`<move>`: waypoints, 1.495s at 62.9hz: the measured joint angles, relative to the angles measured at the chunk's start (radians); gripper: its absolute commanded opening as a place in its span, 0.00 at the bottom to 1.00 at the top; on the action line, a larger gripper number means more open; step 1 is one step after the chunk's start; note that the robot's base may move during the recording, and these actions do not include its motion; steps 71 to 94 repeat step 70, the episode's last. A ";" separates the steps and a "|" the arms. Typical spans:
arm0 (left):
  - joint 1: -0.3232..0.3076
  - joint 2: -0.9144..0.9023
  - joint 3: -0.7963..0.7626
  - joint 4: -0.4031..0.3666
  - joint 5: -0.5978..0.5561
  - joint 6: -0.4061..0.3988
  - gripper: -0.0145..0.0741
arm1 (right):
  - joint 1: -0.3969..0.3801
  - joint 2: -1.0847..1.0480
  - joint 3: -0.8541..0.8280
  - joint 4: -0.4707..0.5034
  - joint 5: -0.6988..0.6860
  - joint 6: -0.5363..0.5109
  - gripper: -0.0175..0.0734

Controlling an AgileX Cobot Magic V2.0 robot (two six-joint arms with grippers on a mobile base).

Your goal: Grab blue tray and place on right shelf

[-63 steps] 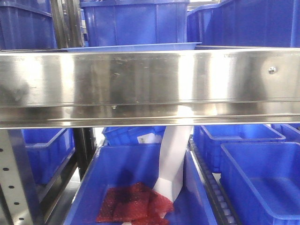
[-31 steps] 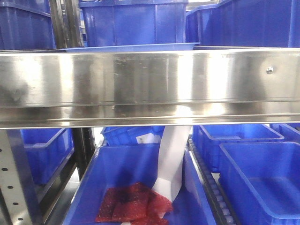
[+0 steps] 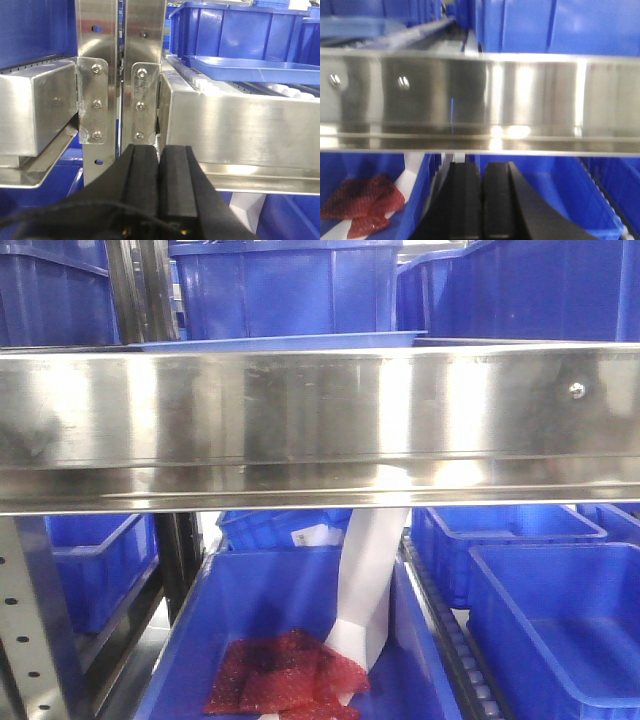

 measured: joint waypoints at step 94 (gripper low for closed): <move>0.000 0.000 0.000 0.000 0.000 0.000 0.11 | -0.004 -0.002 0.002 0.004 -0.050 0.002 0.25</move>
